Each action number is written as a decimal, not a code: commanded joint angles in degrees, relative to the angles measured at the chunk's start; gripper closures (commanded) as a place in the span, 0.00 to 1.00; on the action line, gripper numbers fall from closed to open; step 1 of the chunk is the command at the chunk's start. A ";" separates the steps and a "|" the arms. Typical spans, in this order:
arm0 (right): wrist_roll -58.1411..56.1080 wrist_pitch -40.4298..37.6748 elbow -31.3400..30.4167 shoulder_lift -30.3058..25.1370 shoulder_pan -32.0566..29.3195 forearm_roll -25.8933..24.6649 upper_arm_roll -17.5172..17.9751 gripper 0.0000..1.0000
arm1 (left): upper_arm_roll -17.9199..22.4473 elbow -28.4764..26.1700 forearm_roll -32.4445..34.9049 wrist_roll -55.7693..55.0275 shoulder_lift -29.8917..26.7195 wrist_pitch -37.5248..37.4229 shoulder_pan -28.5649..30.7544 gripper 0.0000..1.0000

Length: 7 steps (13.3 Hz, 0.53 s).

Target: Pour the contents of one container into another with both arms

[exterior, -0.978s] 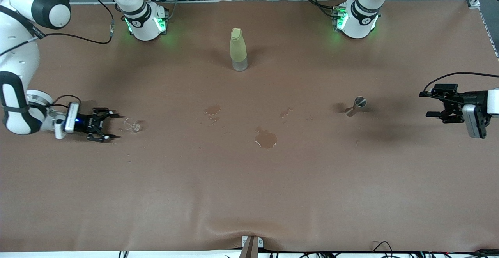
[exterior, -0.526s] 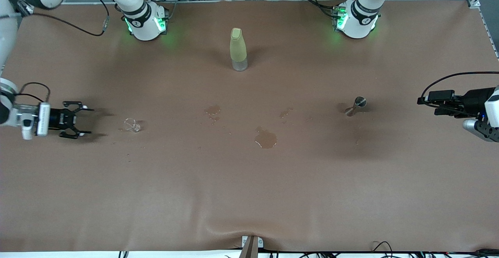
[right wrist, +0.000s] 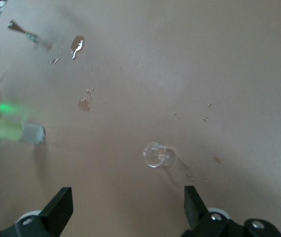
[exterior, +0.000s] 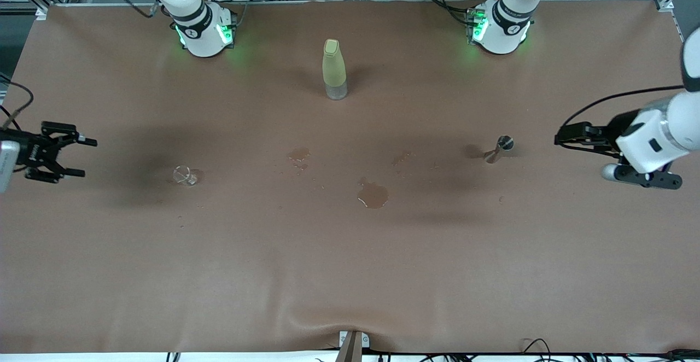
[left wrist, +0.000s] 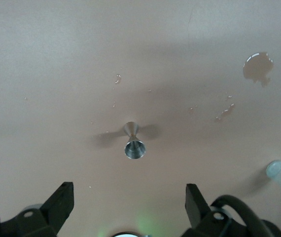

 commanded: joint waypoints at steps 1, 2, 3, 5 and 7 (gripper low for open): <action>19.41 0.78 -2.37 -8.94 6.02 -6.94 -1.30 0.00 | -0.31 0.20 2.10 -4.27 -2.16 -0.72 0.63 0.00; 26.45 1.04 -2.11 -11.06 7.52 -10.71 -1.04 0.00 | -0.31 0.73 2.62 -4.63 -2.77 -0.72 0.63 0.00; 32.61 1.22 -1.76 -12.56 7.79 -13.53 0.01 0.00 | -0.31 0.73 2.80 -4.72 -3.30 -0.72 0.63 0.00; 40.98 1.14 -0.18 -14.50 4.48 -19.24 7.19 0.00 | -0.23 0.73 3.33 -9.95 -5.14 -0.19 0.72 0.00; 47.67 0.70 2.37 -15.46 0.17 -24.26 15.18 0.00 | -0.75 0.73 6.57 -15.16 -5.59 -0.10 0.55 0.00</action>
